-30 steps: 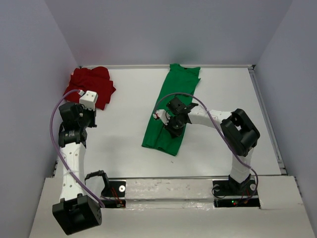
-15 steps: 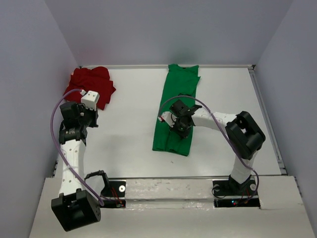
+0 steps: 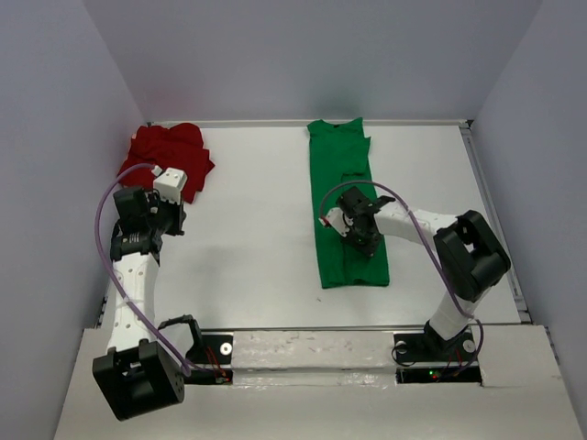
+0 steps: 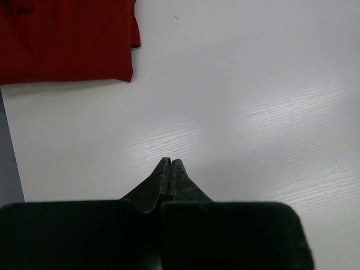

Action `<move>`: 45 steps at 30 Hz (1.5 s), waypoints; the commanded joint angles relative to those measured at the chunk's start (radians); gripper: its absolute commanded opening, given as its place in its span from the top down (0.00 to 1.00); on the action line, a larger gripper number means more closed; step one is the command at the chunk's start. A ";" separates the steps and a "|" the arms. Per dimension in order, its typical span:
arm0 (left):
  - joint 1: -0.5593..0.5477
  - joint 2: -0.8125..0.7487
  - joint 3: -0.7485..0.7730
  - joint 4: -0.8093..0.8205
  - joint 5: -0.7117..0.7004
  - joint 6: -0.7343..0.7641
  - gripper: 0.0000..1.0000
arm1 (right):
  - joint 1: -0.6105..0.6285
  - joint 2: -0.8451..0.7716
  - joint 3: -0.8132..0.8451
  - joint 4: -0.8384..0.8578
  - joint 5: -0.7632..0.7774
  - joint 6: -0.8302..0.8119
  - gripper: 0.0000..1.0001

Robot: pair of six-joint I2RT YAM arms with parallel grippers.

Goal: Fold and stack the t-shirts
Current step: Rotate the tshirt 90 degrees

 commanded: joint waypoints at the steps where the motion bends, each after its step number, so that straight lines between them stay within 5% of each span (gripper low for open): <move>1: -0.008 0.015 0.029 0.022 0.031 0.000 1.00 | -0.033 0.047 -0.092 -0.088 0.071 -0.023 1.00; 8: -0.018 0.027 0.034 0.022 0.031 0.000 1.00 | -0.043 0.023 -0.072 -0.094 0.053 -0.020 1.00; 14: -0.020 0.026 0.043 0.021 0.031 0.000 1.00 | -0.043 -0.057 0.124 -0.193 -0.084 -0.002 0.98; 15: -0.020 0.023 0.045 0.021 0.033 -0.003 1.00 | -0.043 -0.063 0.201 -0.210 -0.090 0.000 0.92; 16: -0.020 0.023 0.045 0.022 0.031 -0.003 1.00 | -0.043 -0.071 0.241 -0.242 -0.139 0.001 0.71; 17: -0.018 0.021 0.046 0.022 0.033 -0.005 1.00 | -0.043 -0.076 0.279 -0.253 -0.147 0.004 0.63; 19: -0.020 0.016 0.045 0.024 0.030 -0.009 1.00 | -0.043 -0.086 0.397 -0.286 -0.155 0.007 0.50; 21: -0.020 0.015 0.043 0.022 0.025 -0.009 1.00 | -0.043 -0.088 0.462 -0.284 -0.135 0.010 0.50; 22: -0.020 0.012 0.043 0.024 0.022 -0.011 1.00 | -0.052 -0.086 0.505 -0.263 -0.104 0.012 0.55; 25: -0.020 0.009 0.038 0.025 0.022 -0.011 1.00 | -0.089 -0.051 0.556 -0.196 -0.031 0.015 1.00; 33: -0.020 -0.023 0.022 0.024 0.011 -0.005 1.00 | -0.222 0.176 0.758 -0.116 -0.023 0.036 1.00; 45: -0.020 -0.040 0.008 0.025 -0.050 -0.002 1.00 | -0.264 0.579 1.214 -0.122 -0.078 0.018 1.00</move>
